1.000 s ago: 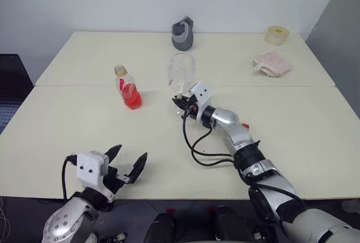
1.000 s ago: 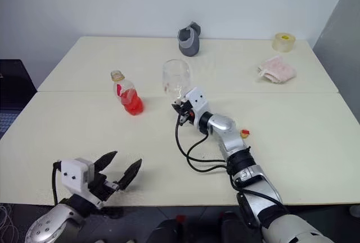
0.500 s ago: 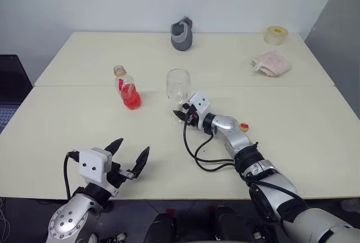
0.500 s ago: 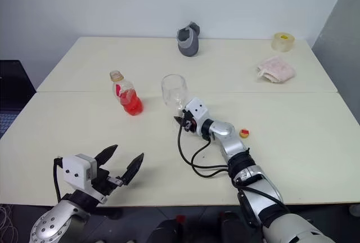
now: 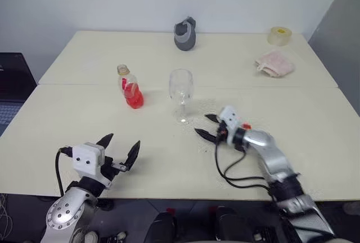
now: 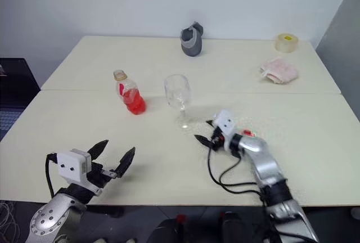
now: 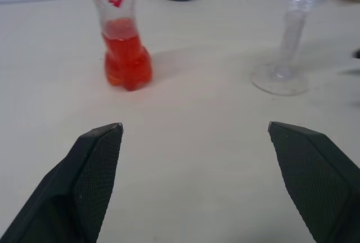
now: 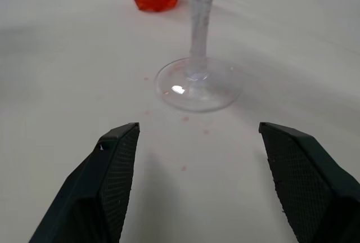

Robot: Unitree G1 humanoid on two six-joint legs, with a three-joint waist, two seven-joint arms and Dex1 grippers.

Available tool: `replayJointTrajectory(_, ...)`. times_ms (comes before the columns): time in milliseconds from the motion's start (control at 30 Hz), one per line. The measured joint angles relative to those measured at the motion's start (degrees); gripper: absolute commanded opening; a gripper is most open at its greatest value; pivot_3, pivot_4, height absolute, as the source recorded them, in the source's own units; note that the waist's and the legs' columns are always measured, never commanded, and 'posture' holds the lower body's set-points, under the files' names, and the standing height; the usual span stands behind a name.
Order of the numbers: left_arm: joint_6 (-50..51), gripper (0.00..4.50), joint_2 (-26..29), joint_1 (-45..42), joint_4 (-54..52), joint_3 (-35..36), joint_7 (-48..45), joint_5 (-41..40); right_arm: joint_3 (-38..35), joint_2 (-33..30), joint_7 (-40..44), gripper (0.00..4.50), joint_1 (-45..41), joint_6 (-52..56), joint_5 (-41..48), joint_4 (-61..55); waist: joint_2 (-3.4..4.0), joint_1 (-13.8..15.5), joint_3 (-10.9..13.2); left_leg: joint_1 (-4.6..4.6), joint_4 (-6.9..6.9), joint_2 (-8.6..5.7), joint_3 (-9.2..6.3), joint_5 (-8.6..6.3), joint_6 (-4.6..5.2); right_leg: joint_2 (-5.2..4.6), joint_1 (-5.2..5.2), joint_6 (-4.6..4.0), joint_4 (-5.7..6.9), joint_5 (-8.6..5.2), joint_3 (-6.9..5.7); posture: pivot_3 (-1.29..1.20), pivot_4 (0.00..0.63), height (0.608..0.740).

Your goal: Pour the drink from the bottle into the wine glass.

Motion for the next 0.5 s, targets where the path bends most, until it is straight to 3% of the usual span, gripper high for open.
replayJointTrajectory(200,-3.0,4.5,1.3,-10.1,10.2,1.5,1.7,3.0,-3.9,-4.5,0.5,3.62,2.9,13.4,11.5,-22.4,-0.05,-0.1,0.0,0.05,-0.01,0.03,0.0,0.0,0.0,0.15,0.04,-0.01,-0.01,0.0,-0.08,0.0,0.15,0.74)
replayJointTrajectory(500,-5.3,4.5,4.8,-25.3,25.0,0.2,0.4,5.5,-5.5,-4.7,-3.9,3.62,1.6,22.4,21.3,-31.7,-0.08,0.0,0.0,0.02,0.02,0.02,-0.03,0.0,0.0,0.08,0.04,-0.01,-0.01,0.01,-0.1,0.0,0.15,0.74)
